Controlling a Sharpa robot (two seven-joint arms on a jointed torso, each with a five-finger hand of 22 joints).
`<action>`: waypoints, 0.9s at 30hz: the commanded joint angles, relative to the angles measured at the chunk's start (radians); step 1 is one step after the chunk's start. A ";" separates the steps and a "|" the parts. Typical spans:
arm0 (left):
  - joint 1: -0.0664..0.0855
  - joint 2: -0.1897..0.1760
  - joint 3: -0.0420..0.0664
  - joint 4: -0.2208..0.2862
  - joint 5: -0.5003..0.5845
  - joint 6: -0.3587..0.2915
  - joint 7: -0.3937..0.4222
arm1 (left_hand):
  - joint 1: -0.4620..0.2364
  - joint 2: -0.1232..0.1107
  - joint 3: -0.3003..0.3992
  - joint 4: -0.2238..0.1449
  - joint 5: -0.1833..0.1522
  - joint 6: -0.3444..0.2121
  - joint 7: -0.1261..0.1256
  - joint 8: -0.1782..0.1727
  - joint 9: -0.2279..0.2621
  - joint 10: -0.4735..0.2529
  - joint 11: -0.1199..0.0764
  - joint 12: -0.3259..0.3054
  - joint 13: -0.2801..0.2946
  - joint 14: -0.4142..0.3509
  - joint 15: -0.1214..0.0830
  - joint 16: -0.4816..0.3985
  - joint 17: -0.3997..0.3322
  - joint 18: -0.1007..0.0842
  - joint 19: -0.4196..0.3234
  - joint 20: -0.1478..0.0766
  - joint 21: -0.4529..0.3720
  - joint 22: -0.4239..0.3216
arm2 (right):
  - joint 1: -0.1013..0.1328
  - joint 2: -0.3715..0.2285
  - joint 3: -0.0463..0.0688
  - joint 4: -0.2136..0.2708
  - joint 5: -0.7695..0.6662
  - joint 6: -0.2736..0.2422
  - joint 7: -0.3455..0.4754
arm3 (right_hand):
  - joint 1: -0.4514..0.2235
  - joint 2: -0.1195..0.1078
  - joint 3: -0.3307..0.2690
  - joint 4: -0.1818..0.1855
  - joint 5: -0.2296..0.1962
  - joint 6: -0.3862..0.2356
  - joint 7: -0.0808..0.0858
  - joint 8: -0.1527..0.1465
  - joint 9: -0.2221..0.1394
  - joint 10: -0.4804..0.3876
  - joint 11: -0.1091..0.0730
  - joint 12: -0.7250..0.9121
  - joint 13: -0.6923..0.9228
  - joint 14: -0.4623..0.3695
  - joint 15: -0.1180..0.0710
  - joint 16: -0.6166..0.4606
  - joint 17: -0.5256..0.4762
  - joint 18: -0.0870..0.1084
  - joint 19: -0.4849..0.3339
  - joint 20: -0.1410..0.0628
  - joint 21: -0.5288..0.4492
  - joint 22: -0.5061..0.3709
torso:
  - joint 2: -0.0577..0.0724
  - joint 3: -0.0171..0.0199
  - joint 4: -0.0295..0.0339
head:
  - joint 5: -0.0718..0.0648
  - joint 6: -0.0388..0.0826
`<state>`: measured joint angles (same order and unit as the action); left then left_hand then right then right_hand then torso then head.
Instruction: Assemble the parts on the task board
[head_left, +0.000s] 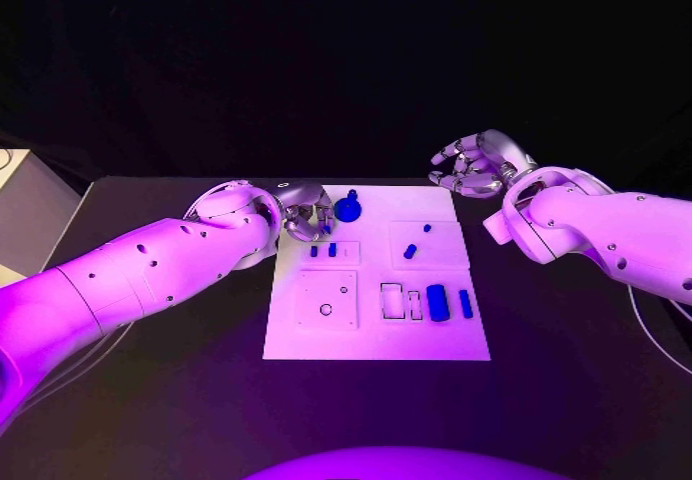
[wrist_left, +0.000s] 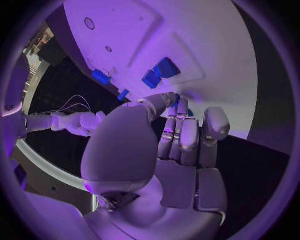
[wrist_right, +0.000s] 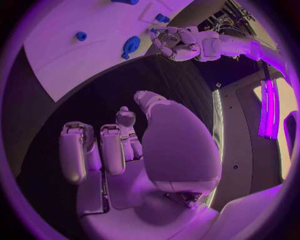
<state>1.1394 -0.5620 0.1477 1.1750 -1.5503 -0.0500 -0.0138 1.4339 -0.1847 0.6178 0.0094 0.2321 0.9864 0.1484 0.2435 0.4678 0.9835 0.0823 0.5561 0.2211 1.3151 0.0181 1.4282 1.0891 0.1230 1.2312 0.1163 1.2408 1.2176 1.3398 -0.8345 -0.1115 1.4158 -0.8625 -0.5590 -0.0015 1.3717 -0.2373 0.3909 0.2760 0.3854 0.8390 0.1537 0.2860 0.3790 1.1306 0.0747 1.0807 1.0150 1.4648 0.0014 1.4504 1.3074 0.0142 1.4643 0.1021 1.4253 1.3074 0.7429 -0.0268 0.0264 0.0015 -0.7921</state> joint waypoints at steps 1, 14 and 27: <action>-0.003 0.003 -0.005 0.000 -0.015 0.050 -0.007 | -0.008 -0.001 0.000 -0.003 0.001 0.004 0.000 0.000 0.001 0.009 0.001 -0.006 0.000 -0.002 0.001 0.001 -0.001 -0.012 -0.006 0.001 -0.007 -0.002 | 0.000 0.000 0.000 0.002 -0.004 0.005 0.009 | -0.006 -0.005 0.006 0.002 0.004 0.003 0.006 0.004 0.002 0.002 -0.003 -0.006 -0.001 0.053 -0.008 -0.002 0.064 0.019 0.050 -0.007 -0.004 0.174 | 0.000 -0.0005 0.0002 | 0.000 0.000; -0.003 -0.003 -0.018 0.014 -0.040 0.049 0.002 | -0.013 -0.009 -0.008 -0.006 -0.002 0.005 -0.004 -0.002 0.002 0.011 -0.003 -0.006 0.004 -0.017 -0.001 -0.005 -0.021 -0.006 -0.028 0.001 -0.026 -0.020 | 0.000 -0.001 0.000 0.001 -0.004 0.006 0.009 | -0.009 -0.007 0.010 0.000 0.005 0.002 0.005 0.006 0.003 0.002 -0.004 -0.010 -0.011 0.054 -0.009 -0.003 0.064 0.019 0.050 -0.008 -0.004 0.174 | 0.000 -0.0008 0.0006 | 0.000 -0.001; -0.003 -0.006 -0.020 0.016 -0.045 0.022 0.005 | -0.015 -0.009 -0.012 -0.007 -0.002 -0.003 -0.005 -0.009 0.000 0.002 -0.004 0.003 0.013 -0.018 -0.003 -0.004 -0.021 -0.006 -0.028 -0.001 -0.027 -0.018 | 0.000 0.000 0.000 0.000 -0.004 0.006 0.010 | -0.009 -0.007 0.010 0.000 0.005 0.002 0.005 0.006 0.003 0.002 -0.004 -0.010 -0.011 0.054 -0.009 -0.003 0.064 0.019 0.050 -0.008 -0.004 0.174 | 0.001 -0.0008 -0.0002 | 0.000 0.000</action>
<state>1.1417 -0.5680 0.1319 1.1881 -1.5850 -0.0463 -0.0152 1.4287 -0.1899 0.6111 0.0027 0.2323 0.9862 0.1483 0.2374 0.4691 0.9926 0.0809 0.5537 0.2334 1.3041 0.0145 1.4282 1.0695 0.1232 1.2094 0.1163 1.2177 1.1987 1.3399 -0.8346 -0.1115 1.4149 -0.8625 -0.5588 -0.0017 1.3664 -0.2426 0.3978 0.2773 0.3854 0.8390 0.1537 0.2860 0.3806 1.1306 0.0747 1.0742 1.0052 1.4647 0.0015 1.4504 1.3074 0.0143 1.4643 0.1021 1.4253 1.3081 0.7428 -0.0273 0.0264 0.0013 -0.7920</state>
